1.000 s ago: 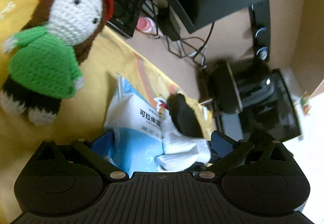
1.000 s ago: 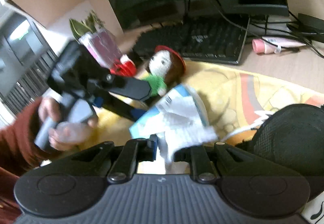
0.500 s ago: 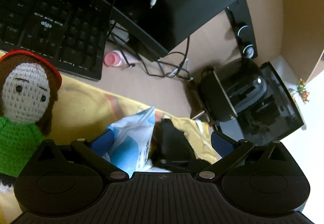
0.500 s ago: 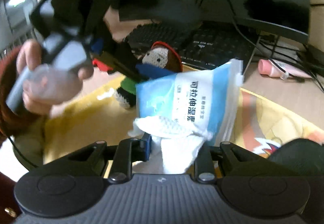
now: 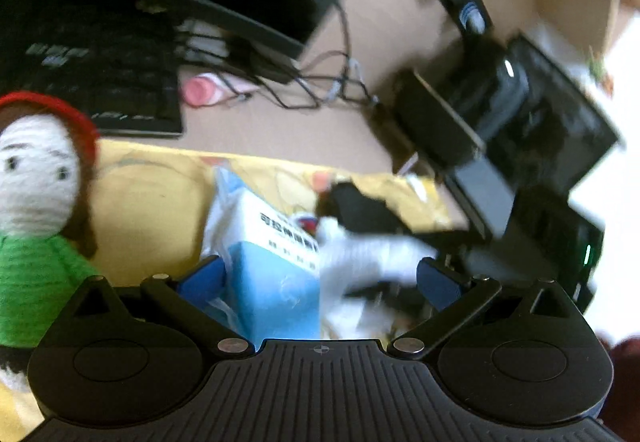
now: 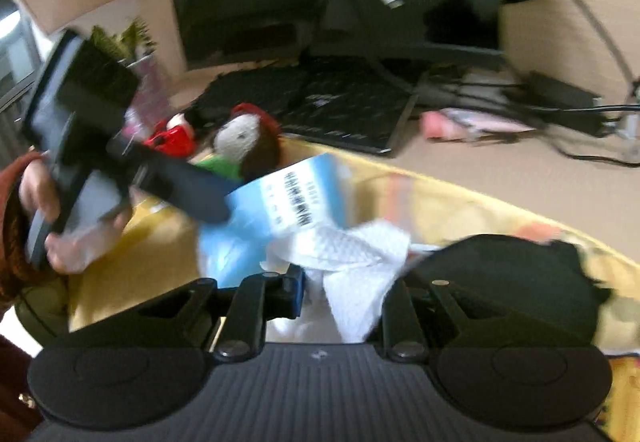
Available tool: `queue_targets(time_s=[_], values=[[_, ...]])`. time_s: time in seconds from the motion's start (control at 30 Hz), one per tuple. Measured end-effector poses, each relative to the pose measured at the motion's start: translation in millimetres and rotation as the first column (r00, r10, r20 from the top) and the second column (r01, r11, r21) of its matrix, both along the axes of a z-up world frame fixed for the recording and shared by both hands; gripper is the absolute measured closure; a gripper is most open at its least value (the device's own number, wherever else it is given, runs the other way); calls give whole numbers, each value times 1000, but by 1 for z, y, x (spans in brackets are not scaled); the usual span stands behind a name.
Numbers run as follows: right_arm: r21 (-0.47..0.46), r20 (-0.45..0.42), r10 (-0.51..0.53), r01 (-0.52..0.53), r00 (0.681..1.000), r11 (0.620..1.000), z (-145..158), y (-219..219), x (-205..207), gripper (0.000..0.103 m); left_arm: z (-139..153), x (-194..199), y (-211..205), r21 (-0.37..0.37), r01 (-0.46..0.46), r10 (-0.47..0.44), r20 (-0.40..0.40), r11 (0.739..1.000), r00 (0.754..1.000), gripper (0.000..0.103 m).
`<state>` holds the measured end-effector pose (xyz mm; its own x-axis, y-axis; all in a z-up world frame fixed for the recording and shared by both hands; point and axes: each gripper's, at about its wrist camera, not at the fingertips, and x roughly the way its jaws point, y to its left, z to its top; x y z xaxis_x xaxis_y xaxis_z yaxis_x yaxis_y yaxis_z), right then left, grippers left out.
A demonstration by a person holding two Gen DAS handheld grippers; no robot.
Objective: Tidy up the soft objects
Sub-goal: 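Rub the white tissue across the blue wipes pack's printed face with the right gripper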
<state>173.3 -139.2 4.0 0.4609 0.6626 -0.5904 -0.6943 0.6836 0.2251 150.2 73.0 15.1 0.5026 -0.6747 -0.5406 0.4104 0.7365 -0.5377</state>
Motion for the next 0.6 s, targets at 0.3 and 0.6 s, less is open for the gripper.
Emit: queue_targets(time_s=[0.3,0.6], values=[[40,-7,-19,19,1000,999,8,-5,11,82,5,-9,4,57,-14,14,4,998,1000,0],[113,50,-63,57,997,992,24,-17,25,82,-2,-27,2,221,-187,212,-96,957,973,0]])
